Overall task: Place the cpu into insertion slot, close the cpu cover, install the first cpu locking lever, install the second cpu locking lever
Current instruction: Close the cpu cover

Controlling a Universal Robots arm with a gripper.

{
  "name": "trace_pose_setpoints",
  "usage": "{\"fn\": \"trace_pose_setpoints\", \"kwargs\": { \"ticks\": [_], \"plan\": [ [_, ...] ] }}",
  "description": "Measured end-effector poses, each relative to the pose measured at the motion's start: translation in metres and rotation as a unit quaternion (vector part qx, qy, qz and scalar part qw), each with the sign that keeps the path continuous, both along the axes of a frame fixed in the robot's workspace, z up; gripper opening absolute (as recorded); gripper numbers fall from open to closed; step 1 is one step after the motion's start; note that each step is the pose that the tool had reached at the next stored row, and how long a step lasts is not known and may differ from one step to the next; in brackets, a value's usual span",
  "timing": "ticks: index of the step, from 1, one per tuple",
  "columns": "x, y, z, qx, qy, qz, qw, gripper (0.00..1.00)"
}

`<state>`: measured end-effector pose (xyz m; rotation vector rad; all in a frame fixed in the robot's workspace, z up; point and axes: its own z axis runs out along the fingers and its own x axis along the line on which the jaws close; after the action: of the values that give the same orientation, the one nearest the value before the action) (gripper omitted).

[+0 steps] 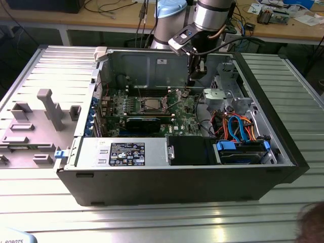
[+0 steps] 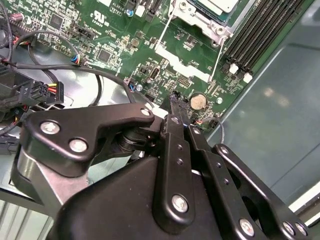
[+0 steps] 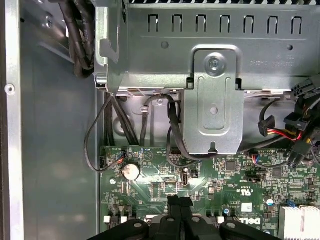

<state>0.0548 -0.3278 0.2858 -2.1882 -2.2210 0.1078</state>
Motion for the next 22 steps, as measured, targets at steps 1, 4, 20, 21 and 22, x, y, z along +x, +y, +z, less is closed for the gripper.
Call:
{"fn": "trace_pose_setpoints", "kwargs": {
  "ticks": [1, 4, 20, 21, 22],
  "plan": [
    [0.0000, 0.0000, 0.0000, -0.0001, 0.0000, 0.000, 1.00000, 0.11],
    [-0.0013, 0.0000, -0.0003, 0.0000, 0.0000, 0.000, 1.00000, 0.11],
    [-0.0080, -0.0001, -0.0054, 0.0039, 0.0000, 0.008, 0.99996, 0.11],
    [-0.0083, -0.0001, -0.0056, 0.0039, 0.0000, 0.008, 0.99996, 0.11],
    [-0.0086, -0.0001, -0.0058, 0.0038, 0.0000, 0.008, 0.99996, 0.11]
  ]
}}
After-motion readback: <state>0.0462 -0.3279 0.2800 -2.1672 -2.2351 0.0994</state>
